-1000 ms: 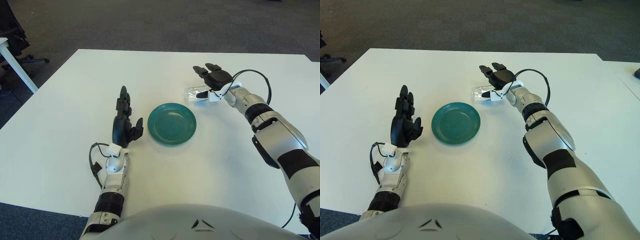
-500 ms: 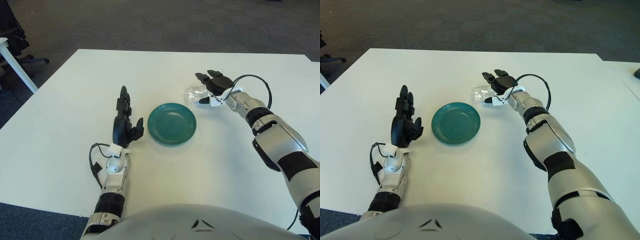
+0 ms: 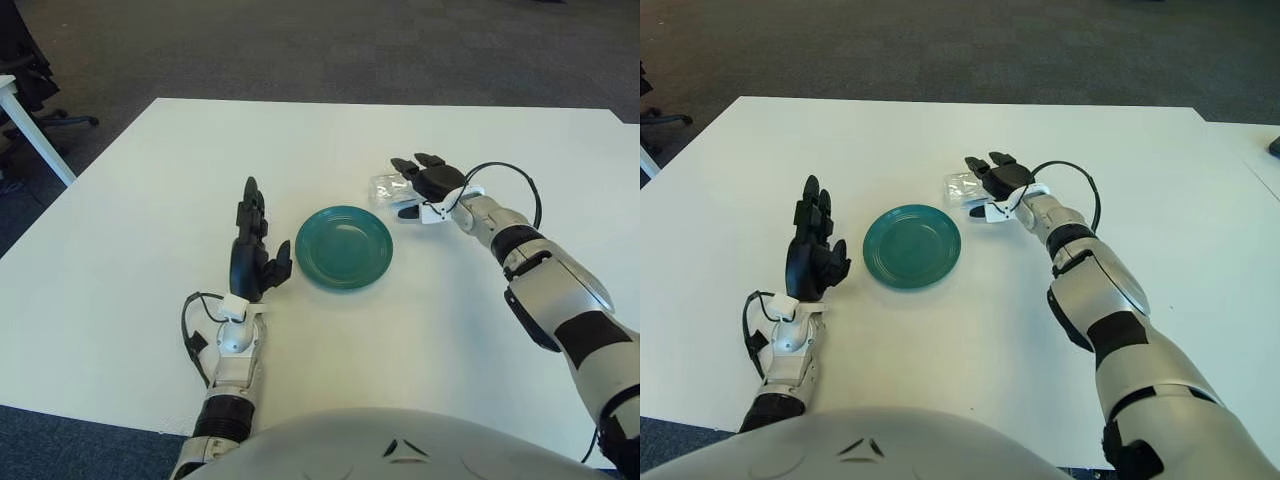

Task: Put the bottle into the plate.

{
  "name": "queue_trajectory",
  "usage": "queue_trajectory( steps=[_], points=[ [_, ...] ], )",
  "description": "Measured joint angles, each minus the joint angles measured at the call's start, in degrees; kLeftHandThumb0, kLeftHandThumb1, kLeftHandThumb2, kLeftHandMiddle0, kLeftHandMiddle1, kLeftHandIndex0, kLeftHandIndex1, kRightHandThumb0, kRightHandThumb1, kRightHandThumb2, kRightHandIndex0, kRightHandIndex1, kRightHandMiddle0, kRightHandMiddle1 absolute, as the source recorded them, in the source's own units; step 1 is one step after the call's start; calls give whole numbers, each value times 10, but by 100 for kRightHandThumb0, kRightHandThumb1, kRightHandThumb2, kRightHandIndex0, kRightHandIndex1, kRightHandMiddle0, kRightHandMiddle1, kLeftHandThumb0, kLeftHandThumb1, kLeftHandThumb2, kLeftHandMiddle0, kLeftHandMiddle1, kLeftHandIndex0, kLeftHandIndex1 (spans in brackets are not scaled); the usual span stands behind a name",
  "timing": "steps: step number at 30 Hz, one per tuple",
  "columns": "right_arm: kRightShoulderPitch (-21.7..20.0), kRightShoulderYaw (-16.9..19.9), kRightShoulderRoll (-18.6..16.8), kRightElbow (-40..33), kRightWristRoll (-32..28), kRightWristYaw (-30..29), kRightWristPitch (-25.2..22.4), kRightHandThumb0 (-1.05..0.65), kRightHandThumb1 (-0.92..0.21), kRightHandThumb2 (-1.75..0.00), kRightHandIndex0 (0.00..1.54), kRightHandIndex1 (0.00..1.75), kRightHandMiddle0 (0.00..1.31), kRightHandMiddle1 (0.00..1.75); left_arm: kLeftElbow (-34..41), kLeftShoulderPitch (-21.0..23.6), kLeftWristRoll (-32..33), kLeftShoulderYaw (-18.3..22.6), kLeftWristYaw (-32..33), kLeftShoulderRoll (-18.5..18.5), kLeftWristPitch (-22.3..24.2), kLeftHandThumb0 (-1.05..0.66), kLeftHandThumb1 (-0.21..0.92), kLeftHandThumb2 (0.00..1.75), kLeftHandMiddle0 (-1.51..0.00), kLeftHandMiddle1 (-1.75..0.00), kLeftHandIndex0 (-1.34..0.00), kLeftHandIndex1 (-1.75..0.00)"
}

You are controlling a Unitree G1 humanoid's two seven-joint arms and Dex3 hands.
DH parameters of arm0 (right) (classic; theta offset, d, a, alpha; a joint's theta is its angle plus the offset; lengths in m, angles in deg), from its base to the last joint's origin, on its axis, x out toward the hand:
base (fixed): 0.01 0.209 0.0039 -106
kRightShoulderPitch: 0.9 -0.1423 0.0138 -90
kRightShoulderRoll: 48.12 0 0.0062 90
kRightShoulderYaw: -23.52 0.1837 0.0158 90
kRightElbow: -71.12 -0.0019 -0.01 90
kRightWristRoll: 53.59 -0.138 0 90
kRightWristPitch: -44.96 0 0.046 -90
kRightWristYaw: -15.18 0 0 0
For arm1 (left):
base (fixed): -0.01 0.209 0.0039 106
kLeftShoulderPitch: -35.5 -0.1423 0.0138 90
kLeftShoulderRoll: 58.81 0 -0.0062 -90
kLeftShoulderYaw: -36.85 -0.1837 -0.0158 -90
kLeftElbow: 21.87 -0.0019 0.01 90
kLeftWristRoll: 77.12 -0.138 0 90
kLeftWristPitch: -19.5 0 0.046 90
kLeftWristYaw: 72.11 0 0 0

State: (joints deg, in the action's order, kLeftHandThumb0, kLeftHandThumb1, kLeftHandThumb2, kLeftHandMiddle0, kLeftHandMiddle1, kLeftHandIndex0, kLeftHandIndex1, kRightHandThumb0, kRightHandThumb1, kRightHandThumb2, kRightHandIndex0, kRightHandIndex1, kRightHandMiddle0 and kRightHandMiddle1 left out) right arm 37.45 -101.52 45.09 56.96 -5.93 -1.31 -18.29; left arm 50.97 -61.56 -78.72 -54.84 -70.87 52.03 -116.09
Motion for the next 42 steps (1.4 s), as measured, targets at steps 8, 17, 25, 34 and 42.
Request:
queue_trajectory(
  steps=[8,17,25,34,42],
  points=[
    [12,-3,1,-2,-1,-7,-2,-105,-92,-50,0,0,0,0,16,-18,-1,-10,3,11,9,-98,92,50,0,0,0,-15],
    [20,-14,9,-6,0,-6,4,-105,-92,-47,0,0,0,0,29,-31,-11,-20,16,15,15,-99,92,50,0,0,0,-14],
    [31,-24,26,-9,0,-15,8,-105,-92,-48,0,0,0,0,47,-52,-22,-35,37,18,21,-100,92,50,-1,0,0,-14],
    [37,-11,48,-7,-17,-22,5,-92,-92,-26,33,74,4,138,62,-70,-26,-55,52,17,22,-96,92,41,0,0,0,-19],
    [37,-8,51,3,-17,-34,-22,-70,-92,-28,84,170,63,173,70,-80,-30,-77,67,16,22,-98,92,40,0,0,0,-16]
  ],
)
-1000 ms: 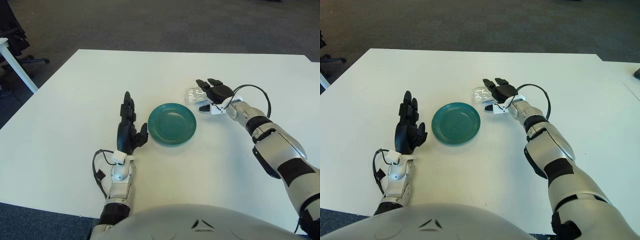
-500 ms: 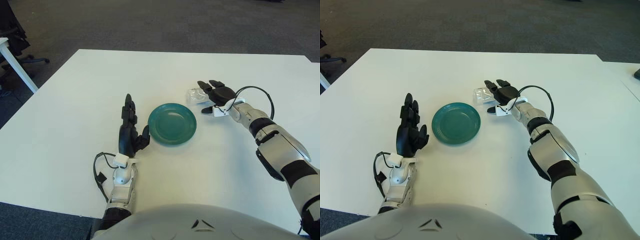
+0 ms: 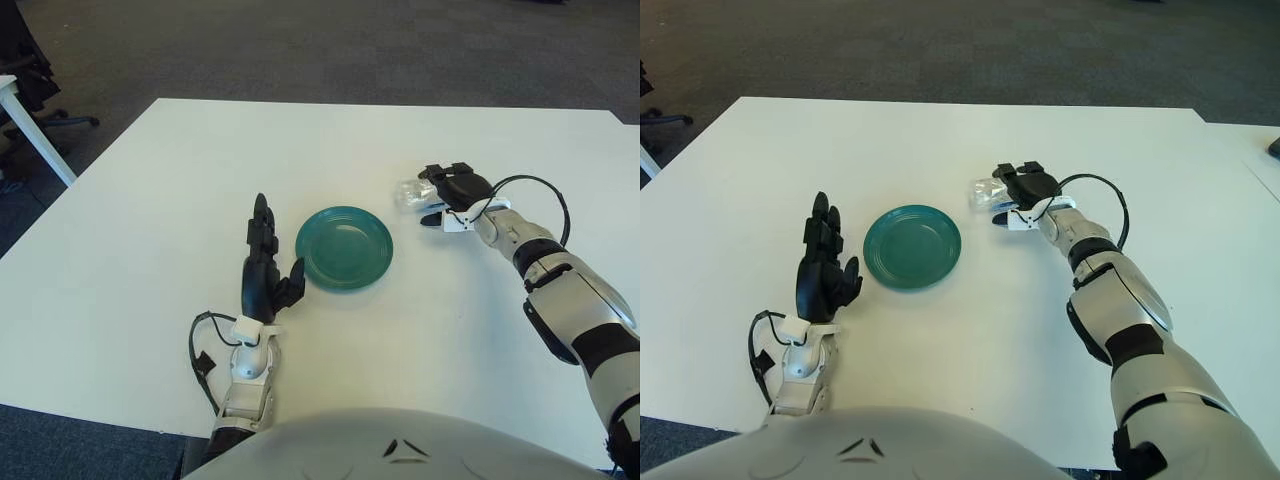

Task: Put the bottle into the plate.

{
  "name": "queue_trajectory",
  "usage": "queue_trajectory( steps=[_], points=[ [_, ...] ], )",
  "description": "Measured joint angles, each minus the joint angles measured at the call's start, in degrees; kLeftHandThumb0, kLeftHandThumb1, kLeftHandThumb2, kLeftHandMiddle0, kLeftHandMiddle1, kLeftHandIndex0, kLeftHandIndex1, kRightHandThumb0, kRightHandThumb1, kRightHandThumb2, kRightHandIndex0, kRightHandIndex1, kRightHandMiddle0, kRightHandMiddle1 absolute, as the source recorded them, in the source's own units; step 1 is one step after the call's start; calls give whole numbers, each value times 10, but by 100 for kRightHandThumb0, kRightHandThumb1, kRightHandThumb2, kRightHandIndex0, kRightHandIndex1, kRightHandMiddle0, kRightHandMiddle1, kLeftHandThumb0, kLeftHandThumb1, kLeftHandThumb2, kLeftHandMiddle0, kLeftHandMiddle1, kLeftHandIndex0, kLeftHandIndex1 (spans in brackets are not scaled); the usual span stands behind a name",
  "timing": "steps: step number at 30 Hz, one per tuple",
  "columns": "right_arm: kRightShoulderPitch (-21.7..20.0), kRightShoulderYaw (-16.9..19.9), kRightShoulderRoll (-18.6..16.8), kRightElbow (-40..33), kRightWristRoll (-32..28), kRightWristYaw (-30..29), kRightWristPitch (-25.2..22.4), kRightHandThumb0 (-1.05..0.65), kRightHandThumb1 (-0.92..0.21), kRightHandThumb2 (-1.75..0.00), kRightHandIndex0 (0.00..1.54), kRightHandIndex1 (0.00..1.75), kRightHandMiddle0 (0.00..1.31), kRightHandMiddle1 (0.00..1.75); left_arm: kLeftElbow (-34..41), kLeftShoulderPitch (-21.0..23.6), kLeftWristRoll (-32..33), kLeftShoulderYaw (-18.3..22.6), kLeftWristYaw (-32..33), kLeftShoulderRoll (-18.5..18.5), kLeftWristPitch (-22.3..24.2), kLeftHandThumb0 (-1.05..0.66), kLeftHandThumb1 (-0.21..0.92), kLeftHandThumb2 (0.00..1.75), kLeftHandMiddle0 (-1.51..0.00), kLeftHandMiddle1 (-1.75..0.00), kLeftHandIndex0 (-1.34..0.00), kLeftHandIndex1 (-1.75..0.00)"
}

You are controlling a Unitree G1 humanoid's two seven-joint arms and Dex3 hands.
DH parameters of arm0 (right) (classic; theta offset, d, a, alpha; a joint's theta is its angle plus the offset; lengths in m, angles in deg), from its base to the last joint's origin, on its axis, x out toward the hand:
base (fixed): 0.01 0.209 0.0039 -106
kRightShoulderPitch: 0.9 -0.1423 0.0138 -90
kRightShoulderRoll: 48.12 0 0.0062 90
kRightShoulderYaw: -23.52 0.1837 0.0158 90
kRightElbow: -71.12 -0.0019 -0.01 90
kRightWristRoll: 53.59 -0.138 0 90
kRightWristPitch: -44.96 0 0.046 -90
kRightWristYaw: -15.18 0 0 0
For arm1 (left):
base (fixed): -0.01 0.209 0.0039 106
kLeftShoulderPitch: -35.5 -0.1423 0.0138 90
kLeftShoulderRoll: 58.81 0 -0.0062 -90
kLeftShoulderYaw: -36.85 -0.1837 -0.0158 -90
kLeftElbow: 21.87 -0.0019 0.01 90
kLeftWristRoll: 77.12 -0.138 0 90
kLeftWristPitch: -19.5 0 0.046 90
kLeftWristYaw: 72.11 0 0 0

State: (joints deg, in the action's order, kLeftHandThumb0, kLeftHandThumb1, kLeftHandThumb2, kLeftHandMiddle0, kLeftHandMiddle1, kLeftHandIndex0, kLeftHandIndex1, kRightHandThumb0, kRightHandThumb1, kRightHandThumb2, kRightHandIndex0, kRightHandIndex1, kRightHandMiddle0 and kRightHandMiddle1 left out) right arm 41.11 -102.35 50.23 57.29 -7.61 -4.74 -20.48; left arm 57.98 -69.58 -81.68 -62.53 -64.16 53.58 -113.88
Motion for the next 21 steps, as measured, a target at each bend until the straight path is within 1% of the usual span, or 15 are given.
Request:
queue_trajectory(
  steps=[3,7,15,21],
  points=[
    [-2,-5,3,0,2,0,0,-66,-92,-34,91,173,73,174,5,-6,-4,-8,8,-1,0,-98,92,41,-1,0,0,-18],
    [-6,-17,12,-1,9,-1,8,-63,-92,-40,98,174,81,175,7,-9,-9,-12,27,-1,0,-98,92,42,-3,-1,0,-23],
    [-10,-41,28,-1,28,-17,20,-63,-92,-49,106,175,90,175,7,-9,-13,-14,58,-1,-1,-96,92,47,-5,-1,0,-31],
    [-11,-48,35,-1,30,-21,27,-61,-92,-51,108,175,93,175,7,-8,-15,-16,71,-1,-1,-94,92,48,-5,-1,0,-31]
  ],
)
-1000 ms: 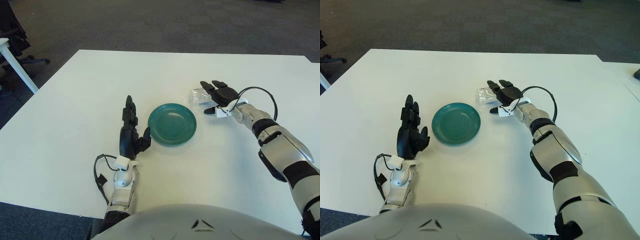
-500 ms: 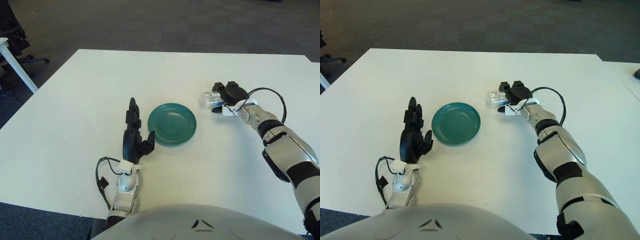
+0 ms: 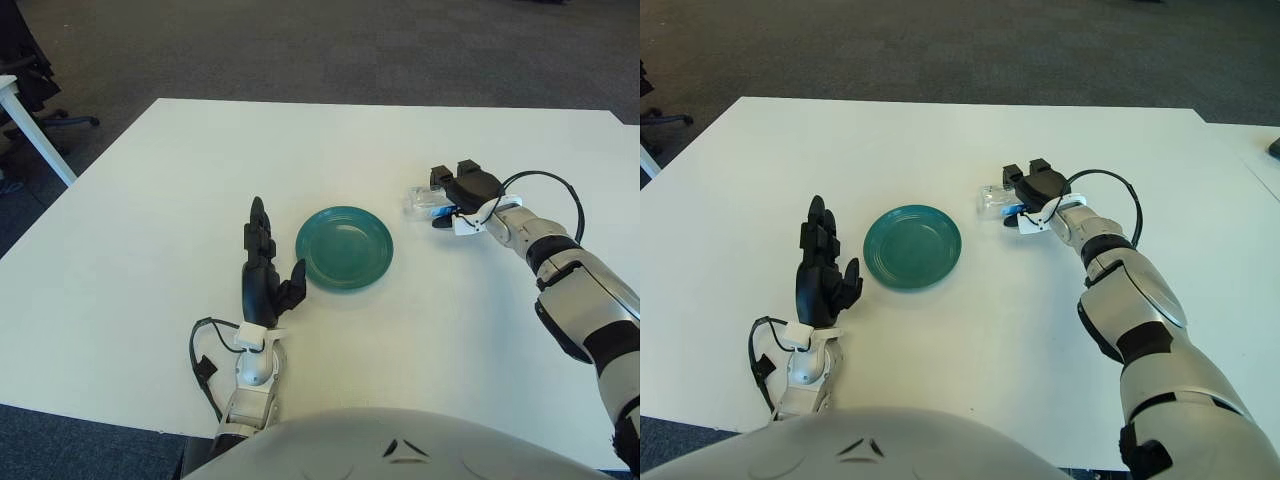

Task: Put the bottle into the plate.

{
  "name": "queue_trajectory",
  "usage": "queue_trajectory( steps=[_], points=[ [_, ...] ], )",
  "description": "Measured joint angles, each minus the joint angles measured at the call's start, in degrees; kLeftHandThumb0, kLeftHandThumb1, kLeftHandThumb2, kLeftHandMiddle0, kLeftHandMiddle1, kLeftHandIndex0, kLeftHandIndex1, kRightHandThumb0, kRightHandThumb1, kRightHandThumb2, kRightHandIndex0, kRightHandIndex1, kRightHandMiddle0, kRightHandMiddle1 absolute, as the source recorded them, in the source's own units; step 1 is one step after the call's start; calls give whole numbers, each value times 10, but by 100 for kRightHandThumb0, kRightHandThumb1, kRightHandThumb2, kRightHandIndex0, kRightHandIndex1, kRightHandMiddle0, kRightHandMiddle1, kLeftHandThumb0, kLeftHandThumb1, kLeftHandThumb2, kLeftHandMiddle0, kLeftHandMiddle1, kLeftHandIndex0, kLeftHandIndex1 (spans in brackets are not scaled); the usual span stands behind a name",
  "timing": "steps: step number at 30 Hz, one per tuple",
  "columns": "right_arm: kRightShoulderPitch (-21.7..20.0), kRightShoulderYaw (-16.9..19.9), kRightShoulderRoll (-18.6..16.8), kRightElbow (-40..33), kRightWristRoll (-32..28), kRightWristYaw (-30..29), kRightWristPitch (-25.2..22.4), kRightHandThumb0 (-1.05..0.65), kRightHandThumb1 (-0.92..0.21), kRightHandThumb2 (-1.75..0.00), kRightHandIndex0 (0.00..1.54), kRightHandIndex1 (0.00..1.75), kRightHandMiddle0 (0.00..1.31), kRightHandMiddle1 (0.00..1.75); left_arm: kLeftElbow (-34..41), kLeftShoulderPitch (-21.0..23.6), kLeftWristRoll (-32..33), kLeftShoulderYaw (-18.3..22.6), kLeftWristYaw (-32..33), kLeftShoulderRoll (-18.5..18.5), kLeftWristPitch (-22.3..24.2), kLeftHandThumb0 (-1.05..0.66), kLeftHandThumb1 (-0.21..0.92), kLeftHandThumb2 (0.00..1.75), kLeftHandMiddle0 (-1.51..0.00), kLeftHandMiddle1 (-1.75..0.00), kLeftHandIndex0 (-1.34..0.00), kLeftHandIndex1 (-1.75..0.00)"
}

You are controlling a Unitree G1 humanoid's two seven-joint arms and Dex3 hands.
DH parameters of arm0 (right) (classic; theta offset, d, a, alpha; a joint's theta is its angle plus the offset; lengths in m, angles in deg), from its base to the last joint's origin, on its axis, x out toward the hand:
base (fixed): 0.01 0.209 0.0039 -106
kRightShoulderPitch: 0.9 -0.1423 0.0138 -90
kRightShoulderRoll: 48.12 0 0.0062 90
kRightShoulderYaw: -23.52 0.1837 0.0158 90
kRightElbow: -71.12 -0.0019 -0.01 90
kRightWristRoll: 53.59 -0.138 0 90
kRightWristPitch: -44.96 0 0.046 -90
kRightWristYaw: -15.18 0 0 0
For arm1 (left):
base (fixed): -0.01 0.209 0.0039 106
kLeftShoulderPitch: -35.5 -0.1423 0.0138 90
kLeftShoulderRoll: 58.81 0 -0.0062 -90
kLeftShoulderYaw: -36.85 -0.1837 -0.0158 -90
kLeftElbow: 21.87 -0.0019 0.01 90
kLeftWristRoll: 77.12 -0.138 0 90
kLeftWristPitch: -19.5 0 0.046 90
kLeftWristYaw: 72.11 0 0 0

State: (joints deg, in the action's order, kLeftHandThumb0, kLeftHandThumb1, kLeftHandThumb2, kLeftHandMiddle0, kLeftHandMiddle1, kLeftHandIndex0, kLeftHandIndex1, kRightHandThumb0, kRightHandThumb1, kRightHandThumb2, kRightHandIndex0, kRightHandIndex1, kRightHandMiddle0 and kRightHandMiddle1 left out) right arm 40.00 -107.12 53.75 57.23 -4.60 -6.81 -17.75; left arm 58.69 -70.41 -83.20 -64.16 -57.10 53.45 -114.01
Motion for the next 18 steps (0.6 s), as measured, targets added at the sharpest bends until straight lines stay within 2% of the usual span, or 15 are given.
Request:
queue_trajectory(
  steps=[12,18],
  points=[
    [-1,-8,11,0,2,-17,17,-52,-92,-51,111,175,93,175,-5,5,8,-2,3,0,-1,-93,92,44,-6,-1,0,-34],
    [-15,-7,32,-8,3,-17,70,-50,-92,-54,121,175,101,175,-15,15,32,-1,-2,0,-1,-93,92,43,-6,0,0,-39]
  ],
)
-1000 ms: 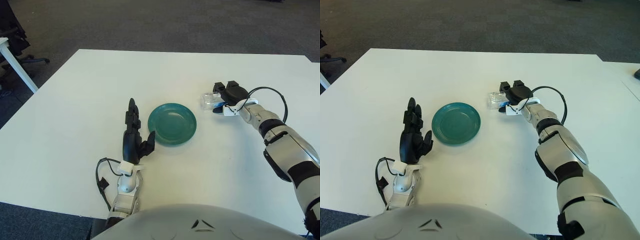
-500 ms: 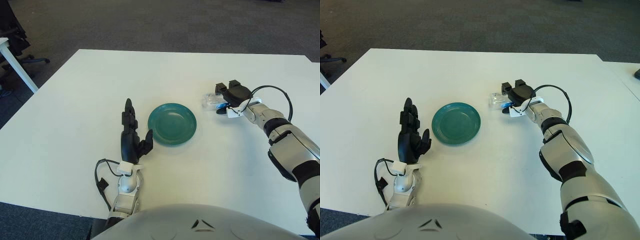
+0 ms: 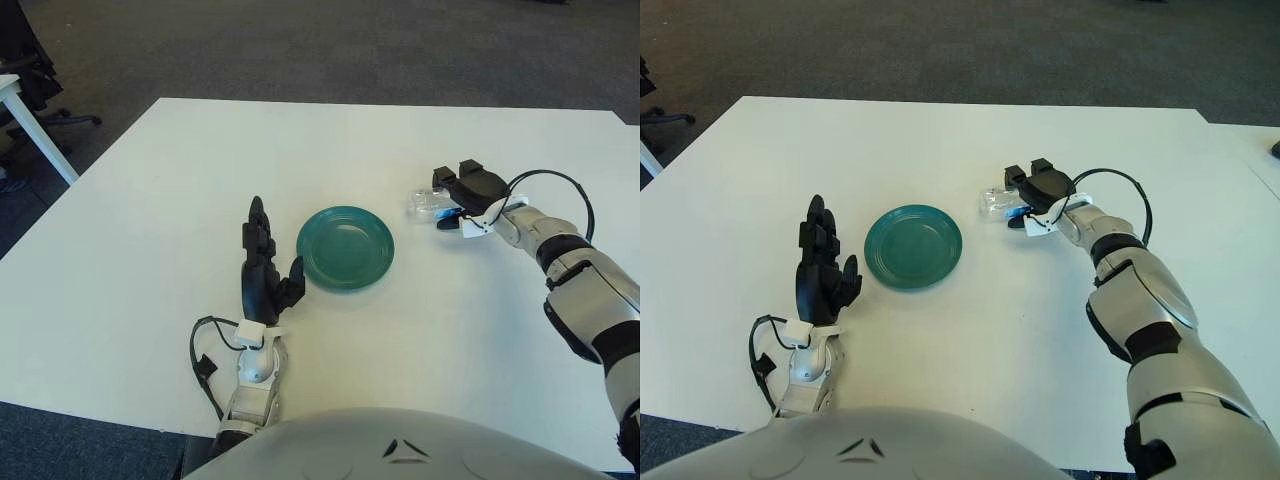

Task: Put the bottle into the plate.

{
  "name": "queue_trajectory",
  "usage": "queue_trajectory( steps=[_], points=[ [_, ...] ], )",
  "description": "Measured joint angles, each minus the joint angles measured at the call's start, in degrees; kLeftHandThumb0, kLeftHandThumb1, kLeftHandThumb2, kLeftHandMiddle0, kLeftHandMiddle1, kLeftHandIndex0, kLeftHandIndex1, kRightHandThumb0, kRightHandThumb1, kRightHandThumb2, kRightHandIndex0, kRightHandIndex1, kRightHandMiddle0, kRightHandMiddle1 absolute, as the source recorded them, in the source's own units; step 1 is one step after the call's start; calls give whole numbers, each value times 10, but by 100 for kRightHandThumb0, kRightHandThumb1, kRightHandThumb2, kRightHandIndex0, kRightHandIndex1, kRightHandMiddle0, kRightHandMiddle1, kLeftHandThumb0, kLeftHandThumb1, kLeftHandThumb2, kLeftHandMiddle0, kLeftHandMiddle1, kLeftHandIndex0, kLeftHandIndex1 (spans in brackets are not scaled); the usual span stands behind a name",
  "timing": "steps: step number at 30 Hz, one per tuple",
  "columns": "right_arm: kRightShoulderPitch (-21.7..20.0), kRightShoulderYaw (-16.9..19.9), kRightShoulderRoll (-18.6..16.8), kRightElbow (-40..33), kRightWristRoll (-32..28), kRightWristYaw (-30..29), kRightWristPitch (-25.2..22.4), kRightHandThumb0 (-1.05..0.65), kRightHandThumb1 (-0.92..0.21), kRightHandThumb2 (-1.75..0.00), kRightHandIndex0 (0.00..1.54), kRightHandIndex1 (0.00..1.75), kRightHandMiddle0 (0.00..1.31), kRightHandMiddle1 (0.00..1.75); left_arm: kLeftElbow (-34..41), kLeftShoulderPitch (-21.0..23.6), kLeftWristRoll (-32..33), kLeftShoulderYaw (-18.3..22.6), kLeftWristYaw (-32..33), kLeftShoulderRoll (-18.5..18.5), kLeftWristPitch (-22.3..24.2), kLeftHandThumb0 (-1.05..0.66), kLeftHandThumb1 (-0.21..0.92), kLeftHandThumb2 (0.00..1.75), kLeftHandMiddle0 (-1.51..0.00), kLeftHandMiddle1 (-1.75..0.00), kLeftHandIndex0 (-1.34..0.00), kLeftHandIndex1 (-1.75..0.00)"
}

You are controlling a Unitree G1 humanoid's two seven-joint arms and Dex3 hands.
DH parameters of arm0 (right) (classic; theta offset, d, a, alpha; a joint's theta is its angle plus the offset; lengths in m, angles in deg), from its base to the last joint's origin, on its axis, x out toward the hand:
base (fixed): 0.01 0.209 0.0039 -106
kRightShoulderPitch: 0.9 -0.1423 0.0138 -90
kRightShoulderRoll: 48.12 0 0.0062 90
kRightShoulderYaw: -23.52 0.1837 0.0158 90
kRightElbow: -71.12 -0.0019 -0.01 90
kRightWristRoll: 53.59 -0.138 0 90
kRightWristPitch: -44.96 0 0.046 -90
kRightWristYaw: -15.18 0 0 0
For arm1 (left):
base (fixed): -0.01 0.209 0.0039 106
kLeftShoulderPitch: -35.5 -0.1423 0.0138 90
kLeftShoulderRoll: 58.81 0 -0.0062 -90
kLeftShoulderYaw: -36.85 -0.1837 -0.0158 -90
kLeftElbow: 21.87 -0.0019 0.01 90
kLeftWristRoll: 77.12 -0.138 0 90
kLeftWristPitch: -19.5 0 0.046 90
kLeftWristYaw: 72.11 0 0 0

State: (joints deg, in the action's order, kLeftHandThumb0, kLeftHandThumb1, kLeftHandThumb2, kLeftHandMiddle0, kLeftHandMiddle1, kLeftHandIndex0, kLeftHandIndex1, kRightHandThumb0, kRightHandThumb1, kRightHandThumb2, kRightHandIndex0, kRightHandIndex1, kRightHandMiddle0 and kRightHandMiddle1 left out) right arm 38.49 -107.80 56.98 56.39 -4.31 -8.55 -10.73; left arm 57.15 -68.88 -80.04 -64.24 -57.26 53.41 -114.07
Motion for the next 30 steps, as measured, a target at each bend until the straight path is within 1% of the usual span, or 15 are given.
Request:
queue_trajectory(
  steps=[6,10,11,13,14,15,17,20,25,30],
  points=[
    [-41,4,21,-21,2,-11,34,-49,-90,-57,127,175,105,175,-9,11,4,2,-13,0,0,-93,92,42,-5,0,0,-40],
    [-61,9,28,-39,7,-35,50,-49,-90,-58,128,175,106,175,-21,25,6,8,-19,1,2,-93,92,48,-5,0,0,-39],
    [-66,9,28,-43,8,-40,54,-49,-89,-60,128,175,106,175,-25,30,7,11,-20,1,4,-93,92,56,-5,0,0,-38],
    [-70,11,27,-52,9,-46,60,-49,-88,-61,129,175,105,175,-31,37,7,15,-21,1,7,-94,92,63,-6,0,0,-37],
    [-71,11,26,-57,9,-49,65,-49,-88,-62,128,175,105,175,-34,40,7,17,-21,1,10,-94,92,66,-6,0,0,-37],
    [-71,12,25,-61,9,-49,67,-48,-87,-63,127,175,103,175,-36,43,8,19,-22,0,12,-95,92,76,-7,-1,0,-36],
    [-69,14,21,-75,9,-47,72,-48,-87,-65,125,175,101,175,-47,57,13,25,-27,-2,15,-97,92,88,-7,-1,0,-35],
    [-64,16,15,-97,7,-38,80,-48,-86,-68,122,175,98,175,-74,85,15,37,-29,-9,14,-99,92,99,-7,-1,0,-34],
    [-55,24,2,-136,1,-19,95,-48,-85,-71,121,175,96,175,-116,127,12,50,-28,-12,10,-101,92,106,-7,0,0,-32],
    [-43,34,-9,-172,-7,-1,103,-47,-85,-74,122,175,96,175,-143,150,11,59,-28,-14,4,-101,92,109,-6,0,0,-30]
  ],
)
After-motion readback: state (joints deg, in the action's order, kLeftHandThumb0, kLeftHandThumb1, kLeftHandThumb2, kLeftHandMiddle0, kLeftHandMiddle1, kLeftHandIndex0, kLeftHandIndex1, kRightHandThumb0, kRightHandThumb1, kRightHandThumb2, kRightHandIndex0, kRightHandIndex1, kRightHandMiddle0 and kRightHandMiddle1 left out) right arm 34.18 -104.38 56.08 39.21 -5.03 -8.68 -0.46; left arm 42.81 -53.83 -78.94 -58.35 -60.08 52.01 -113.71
